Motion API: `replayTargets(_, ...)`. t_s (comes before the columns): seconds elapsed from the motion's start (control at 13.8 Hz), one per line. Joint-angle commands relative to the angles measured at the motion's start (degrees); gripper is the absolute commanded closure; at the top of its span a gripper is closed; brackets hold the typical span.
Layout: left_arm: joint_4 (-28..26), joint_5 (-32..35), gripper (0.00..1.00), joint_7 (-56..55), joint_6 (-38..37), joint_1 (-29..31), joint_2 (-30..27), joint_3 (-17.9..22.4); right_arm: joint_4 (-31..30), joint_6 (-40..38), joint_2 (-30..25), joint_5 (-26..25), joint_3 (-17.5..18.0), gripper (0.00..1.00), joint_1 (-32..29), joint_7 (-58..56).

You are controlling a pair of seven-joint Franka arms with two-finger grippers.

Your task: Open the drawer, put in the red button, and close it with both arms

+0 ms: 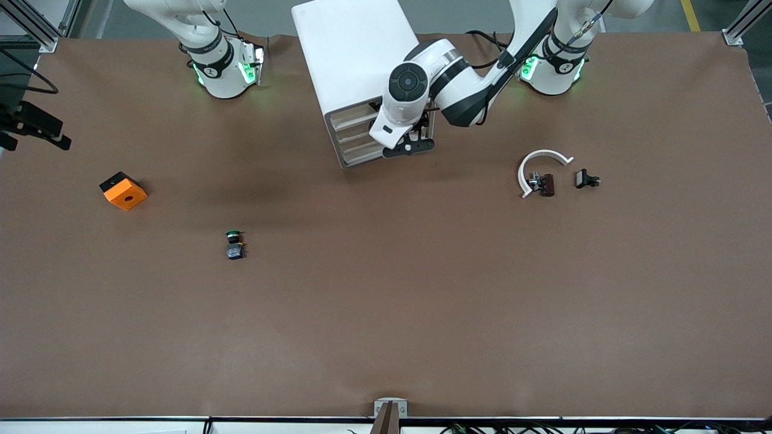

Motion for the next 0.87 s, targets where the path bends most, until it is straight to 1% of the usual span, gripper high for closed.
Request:
replayTargets(0.0, -0.95, 1.02, 0.0, -0.41, 0.31, -1.9, -1.1, -1.37, 3.92, -1.18, 2.46, -1.29, 0.86, 0.0, 1.4, 4.52)
replayTargets(0.07, -0.95, 1.1, 0.0, -0.59, 0.31, -3.22, -1.1, -1.29, 3.48, -1.53, 2.37, -1.21, 0.86, 0.0, 1.32, 4.44)
replayTargets(0.14, -0.95, 3.02, 0.0, -0.5, 0.23, -4.36, -1.01, -1.37, 3.39, -2.58, 2.28, -0.86, 0.86, 0.0, 1.23, 3.39)
replayTargets(0.22, -0.95, 5.21, 0.0, -0.76, 0.14, -4.55, -1.01, -1.46, 3.13, -2.85, 2.19, -0.68, 0.78, 0.0, 1.14, 1.55)
replayTargets(0.43, -0.25, 5.68, 0.0, -0.15, 0.05, -3.41, -0.83, -1.03, 2.25, -2.15, 1.93, -0.5, 0.78, 0.0, 1.05, 1.27)
replayTargets(0.58, 1.33, 5.76, 0.0, 0.11, 0.05, -0.88, -0.83, -0.59, 3.47, -2.5, 2.19, -0.59, 0.69, 0.0, 1.49, 1.53)
replayTargets(0.8, 4.23, 6.29, 0.0, 0.29, 0.05, 6.32, -0.39, -0.5, 3.48, -2.59, 2.19, -0.94, 0.78, 0.0, 1.4, 1.62)
